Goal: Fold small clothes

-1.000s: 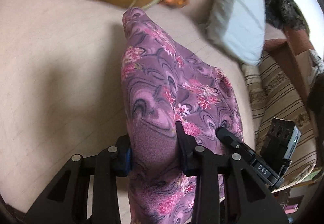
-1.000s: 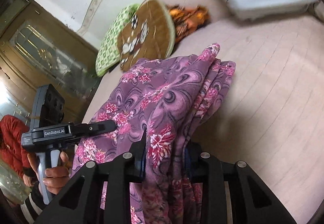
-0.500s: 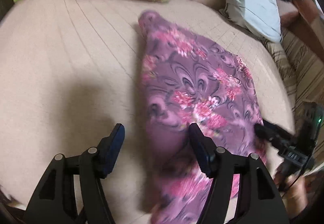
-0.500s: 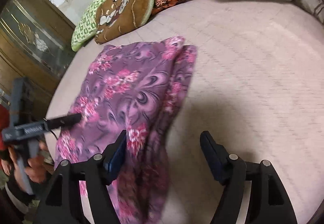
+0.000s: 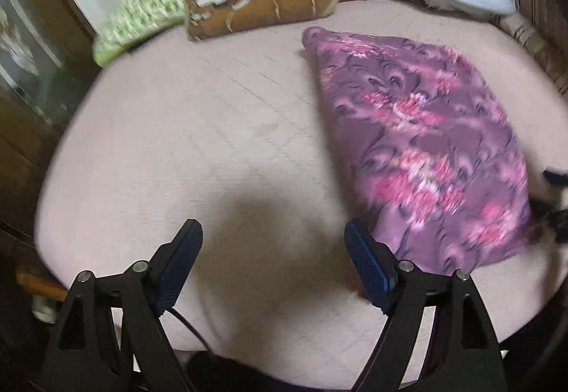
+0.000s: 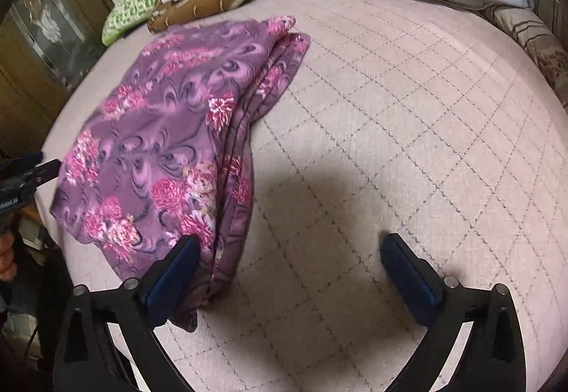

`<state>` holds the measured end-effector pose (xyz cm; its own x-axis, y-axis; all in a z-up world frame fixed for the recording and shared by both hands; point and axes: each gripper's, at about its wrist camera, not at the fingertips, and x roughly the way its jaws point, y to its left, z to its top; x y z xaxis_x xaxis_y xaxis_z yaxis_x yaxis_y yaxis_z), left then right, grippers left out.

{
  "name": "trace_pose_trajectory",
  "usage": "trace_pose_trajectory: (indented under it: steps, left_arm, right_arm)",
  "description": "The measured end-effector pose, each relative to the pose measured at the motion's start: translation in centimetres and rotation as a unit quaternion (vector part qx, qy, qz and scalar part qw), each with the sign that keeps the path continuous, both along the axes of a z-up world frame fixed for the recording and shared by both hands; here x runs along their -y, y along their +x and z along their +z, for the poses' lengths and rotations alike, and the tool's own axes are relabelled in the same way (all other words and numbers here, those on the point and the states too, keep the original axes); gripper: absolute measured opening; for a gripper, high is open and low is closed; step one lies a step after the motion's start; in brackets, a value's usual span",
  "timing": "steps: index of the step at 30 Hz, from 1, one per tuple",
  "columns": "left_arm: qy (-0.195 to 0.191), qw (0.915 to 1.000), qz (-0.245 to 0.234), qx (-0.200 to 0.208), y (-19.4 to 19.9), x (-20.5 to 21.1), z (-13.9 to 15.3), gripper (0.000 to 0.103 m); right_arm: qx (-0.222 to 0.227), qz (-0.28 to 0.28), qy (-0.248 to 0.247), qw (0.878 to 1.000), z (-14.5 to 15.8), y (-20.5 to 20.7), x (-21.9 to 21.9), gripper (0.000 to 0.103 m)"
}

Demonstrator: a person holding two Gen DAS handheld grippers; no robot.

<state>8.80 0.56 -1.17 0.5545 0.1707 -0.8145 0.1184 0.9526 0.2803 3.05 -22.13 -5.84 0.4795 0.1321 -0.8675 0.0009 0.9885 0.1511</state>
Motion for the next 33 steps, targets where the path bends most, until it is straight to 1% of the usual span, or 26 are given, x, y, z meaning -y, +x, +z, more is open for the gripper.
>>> trace_pose_trajectory:
  steps: [3,4,7,9,11,14,15,17,19,22,27,33]
  left_arm:
    - [0.01,0.9998,-0.011,0.013,-1.8,-0.4,0.5,0.083]
    - [0.008,0.9998,-0.014,0.015,-2.3,-0.6,0.7,0.083]
    - [0.002,0.9996,-0.02,0.017,-3.6,-0.9,0.9,0.083]
    - [-0.004,0.9993,-0.032,0.019,-4.5,-0.6,1.1,0.083]
    - [-0.016,0.9985,-0.051,0.013,-5.4,0.1,1.2,0.083]
    - [-0.057,0.9958,-0.07,-0.016,-6.5,1.0,1.1,0.083]
    - [-0.07,0.9946,-0.072,-0.026,-6.9,1.3,0.9,0.083]
    - [-0.077,0.9936,-0.077,-0.031,-7.7,1.7,0.8,0.083]
    - [-0.065,0.9935,-0.089,-0.028,-8.5,2.3,0.6,0.083]
    - [-0.049,0.9927,-0.108,-0.024,-9.5,2.9,0.4,0.083]
    - [-0.044,0.9915,-0.122,-0.015,-10.4,3.2,0.8,0.083]
    - [-0.044,0.99,-0.133,-0.011,-10.5,4.1,1.2,0.083]
  right_arm:
    - [-0.028,-0.01,-0.016,0.999,1.0,0.2,-0.1,0.103]
    - [-0.028,-0.011,-0.027,0.999,1.5,0.0,-0.4,0.103]
    - [0.012,0.013,-0.075,0.997,3.9,-2.3,-1.9,0.103]
    - [0.026,0.043,-0.113,0.992,5.1,-4.2,-3.3,0.103]
    - [0.028,0.057,-0.144,0.987,5.6,-5.3,-4.5,0.103]
    - [0.031,0.065,-0.17,0.983,6.1,-6.5,-5.3,0.103]
    - [0.031,0.067,-0.172,0.982,6.2,-6.9,-5.5,0.103]
    - [0.037,0.07,-0.171,0.982,6.4,-7.7,-6.1,0.103]
    - [0.039,0.072,-0.163,0.983,6.8,-8.3,-6.5,0.103]
    - [0.044,0.077,-0.166,0.982,7.1,-9.0,-6.9,0.103]
    - [0.054,0.079,-0.196,0.976,7.5,-10.0,-7.5,0.103]
    - [0.053,0.077,-0.2,0.975,7.4,-10.0,-7.7,0.103]
